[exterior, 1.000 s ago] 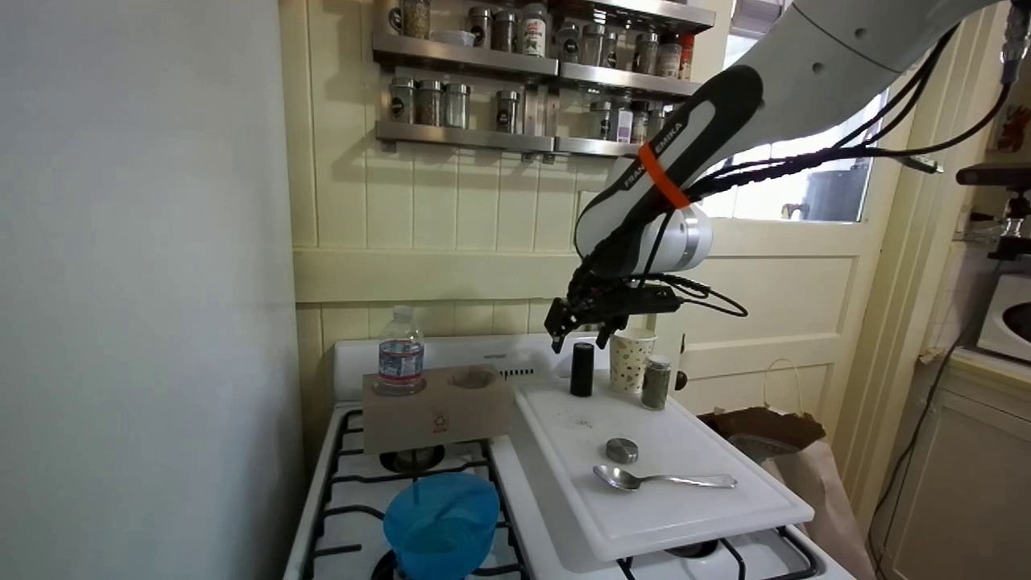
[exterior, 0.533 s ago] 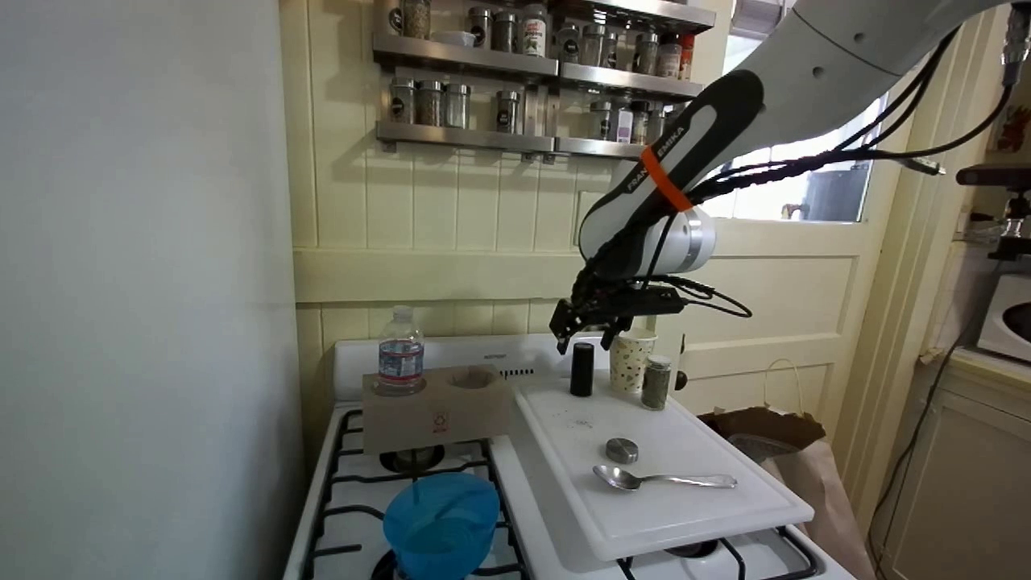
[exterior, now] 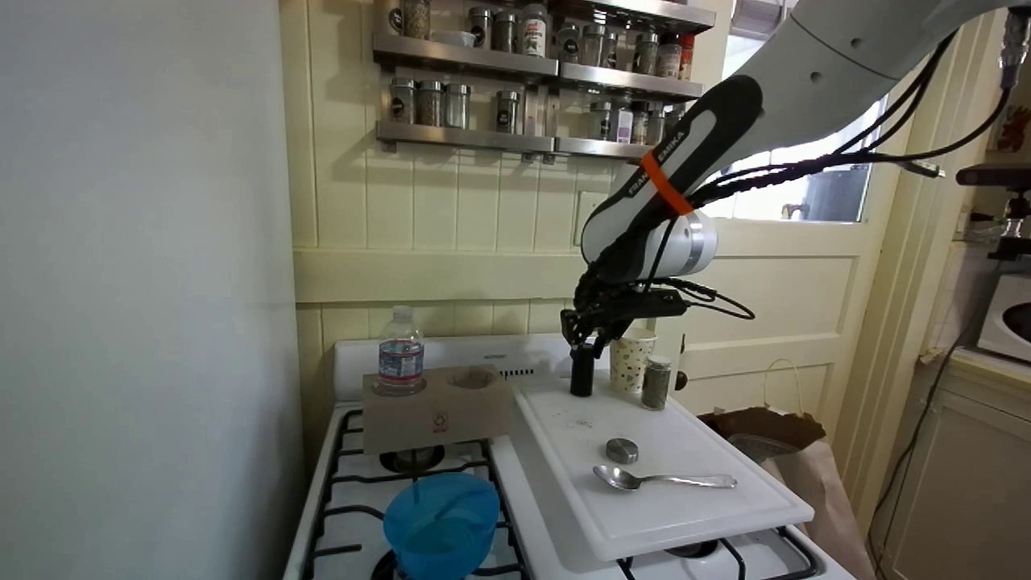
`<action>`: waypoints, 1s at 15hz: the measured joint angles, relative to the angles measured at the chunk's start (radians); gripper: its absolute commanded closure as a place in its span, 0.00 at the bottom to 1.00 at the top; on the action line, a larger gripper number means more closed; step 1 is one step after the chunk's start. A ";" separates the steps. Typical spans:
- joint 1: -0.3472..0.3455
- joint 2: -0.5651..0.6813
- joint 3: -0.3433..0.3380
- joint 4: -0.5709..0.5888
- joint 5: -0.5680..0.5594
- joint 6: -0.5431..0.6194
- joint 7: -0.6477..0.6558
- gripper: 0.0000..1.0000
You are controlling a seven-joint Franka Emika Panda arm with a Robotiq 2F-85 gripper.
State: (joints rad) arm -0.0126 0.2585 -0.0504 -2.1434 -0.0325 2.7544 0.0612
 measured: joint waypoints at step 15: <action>0.017 -0.089 0.215 0.062 0.192 0.000 -0.224 0.83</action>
State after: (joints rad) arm 0.0046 0.1697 0.1649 -2.0810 0.1600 2.7548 -0.1629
